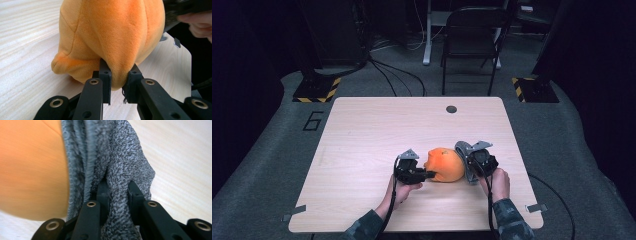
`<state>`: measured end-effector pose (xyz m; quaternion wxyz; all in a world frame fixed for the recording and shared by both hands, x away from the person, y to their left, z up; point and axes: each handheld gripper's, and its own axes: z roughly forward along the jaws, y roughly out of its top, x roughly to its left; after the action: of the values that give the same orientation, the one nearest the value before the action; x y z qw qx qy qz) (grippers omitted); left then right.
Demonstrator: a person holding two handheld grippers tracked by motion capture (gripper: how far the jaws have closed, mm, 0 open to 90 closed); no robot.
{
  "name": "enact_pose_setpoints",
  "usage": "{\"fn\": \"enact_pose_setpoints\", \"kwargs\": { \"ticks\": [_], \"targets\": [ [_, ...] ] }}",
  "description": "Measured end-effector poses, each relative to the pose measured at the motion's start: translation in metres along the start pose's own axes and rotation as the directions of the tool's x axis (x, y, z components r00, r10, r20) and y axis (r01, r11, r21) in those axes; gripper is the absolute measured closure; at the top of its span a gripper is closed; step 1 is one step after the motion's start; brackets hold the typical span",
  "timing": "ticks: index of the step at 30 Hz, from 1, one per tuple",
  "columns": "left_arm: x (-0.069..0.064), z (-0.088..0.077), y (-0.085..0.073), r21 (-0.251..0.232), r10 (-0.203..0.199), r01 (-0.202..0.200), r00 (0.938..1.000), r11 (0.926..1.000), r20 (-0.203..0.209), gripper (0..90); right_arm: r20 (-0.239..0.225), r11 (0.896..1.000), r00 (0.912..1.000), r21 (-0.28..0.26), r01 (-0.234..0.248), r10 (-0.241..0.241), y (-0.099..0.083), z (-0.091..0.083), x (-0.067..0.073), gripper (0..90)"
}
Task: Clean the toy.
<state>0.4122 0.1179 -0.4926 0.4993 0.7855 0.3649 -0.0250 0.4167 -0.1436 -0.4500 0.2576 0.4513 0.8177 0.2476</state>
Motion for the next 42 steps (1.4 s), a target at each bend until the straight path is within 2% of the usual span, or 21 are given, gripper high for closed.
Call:
{"fn": "enact_pose_setpoints", "kwargs": {
  "ticks": [2, 5, 7, 9, 10, 13, 15, 17, 19, 21, 22, 24, 31, 34, 35, 41, 42],
  "targets": [
    [0.0, 0.0, 0.0, -0.002, 0.009, -0.009, 1.0, 1.0, -0.001, 79.2, -0.004, 0.999, 0.9999, 0.031, -0.015, 0.015, -0.004, 0.007, -0.004, 76.4],
    [-0.002, 0.0, 0.0, 0.002, 0.018, -0.018, 0.9998, 0.9998, -0.007, 79.2, -0.004, 0.999, 1.0, 0.039, -0.009, 0.009, -0.004, 0.008, -0.009, 76.3],
    [-0.001, 0.0, 0.0, 0.004, 0.016, -0.016, 0.9998, 0.9999, -0.008, 79.2, -0.004, 1.0, 0.9997, 0.019, -0.024, 0.024, -0.001, -0.002, -0.012, 76.3],
    [-0.002, 0.0, 0.0, 0.01, 0.022, -0.022, 0.9997, 0.9997, -0.006, 79.2, -0.004, 0.999, 0.9994, -0.023, -0.034, 0.034, 0.007, -0.022, -0.012, 76.3],
    [-0.003, 0.001, 0.0, 0.008, 0.019, -0.019, 0.9998, 0.9998, -0.009, 79.2, -0.011, 0.998, 0.9996, -0.061, -0.028, 0.028, 0.013, -0.036, -0.008, 76.3],
    [-0.005, 0.001, 0.0, 0.007, 0.037, -0.037, 0.9992, 0.9993, -0.018, 79.2, 0.007, 0.992, 0.9988, -0.116, 0.049, -0.048, 0.027, -0.066, 0.011, 76.3],
    [-0.006, 0.002, 0.0, 0.008, 0.042, -0.042, 0.9989, 0.9991, -0.019, 79.2, 0.04, 0.98, 0.9888, -0.135, 0.148, -0.144, 0.035, -0.079, 0.037, 76.2],
    [-0.006, 0.002, 0.0, 0.003, 0.048, -0.048, 0.9987, 0.9989, -0.02, 79.1, 0.047, 0.968, 0.9781, -0.138, 0.208, -0.203, 0.038, -0.079, 0.057, 76.2],
    [-0.007, 0.002, 0.0, 0.004, 0.047, -0.047, 0.9987, 0.9989, -0.016, 79.2, 0.039, 0.965, 0.9729, -0.124, 0.231, -0.228, 0.04, -0.073, 0.072, 76.2],
    [-0.007, 0.002, 0.0, 0.011, 0.052, -0.052, 0.9984, 0.9986, -0.022, 79.2, 0.016, 0.967, 0.9731, -0.105, 0.23, -0.23, 0.038, -0.063, 0.078, 76.1],
    [-0.006, 0.002, -0.001, 0.011, 0.049, -0.048, 0.9986, 0.9988, -0.021, 79.1, 0.019, 0.967, 0.9727, -0.109, 0.232, -0.231, 0.036, -0.058, 0.078, 76.2],
    [-0.005, 0.003, -0.001, 0.005, 0.048, -0.048, 0.9987, 0.9988, -0.019, 79.1, -0.012, 0.97, 0.976, -0.111, 0.215, -0.217, 0.035, -0.053, 0.069, 76.2],
    [-0.005, 0.004, -0.001, 0.009, 0.062, -0.061, 0.998, 0.9981, -0.016, 79.1, -0.008, 0.983, 0.9876, -0.103, 0.155, -0.157, 0.027, -0.046, 0.045, 76.2],
    [-0.004, 0.004, -0.002, 0.003, 0.05, -0.05, 0.9987, 0.9988, -0.009, 79.1, 0.005, 0.991, 0.9935, -0.077, 0.113, -0.113, 0.022, -0.04, 0.031, 76.2],
    [-0.003, 0.004, -0.002, 0.001, 0.046, -0.046, 0.9989, 0.9989, -0.008, 79.1, 0.006, 0.994, 0.9963, -0.073, 0.085, -0.085, 0.02, -0.036, 0.026, 76.2],
    [-0.002, 0.005, -0.002, 0.0, 0.044, -0.044, 0.999, 0.999, -0.002, 79.1, 0.008, 1.0, 0.9997, -0.022, 0.022, -0.022, 0.007, -0.013, 0.004, 76.2],
    [-0.003, 0.005, -0.002, 0.003, 0.041, -0.041, 0.9991, 0.9991, -0.001, 79.1, -0.004, 1.0, 1.0, -0.006, 0.001, -0.001, 0.006, -0.01, 0.002, 76.2]
  ]
}}
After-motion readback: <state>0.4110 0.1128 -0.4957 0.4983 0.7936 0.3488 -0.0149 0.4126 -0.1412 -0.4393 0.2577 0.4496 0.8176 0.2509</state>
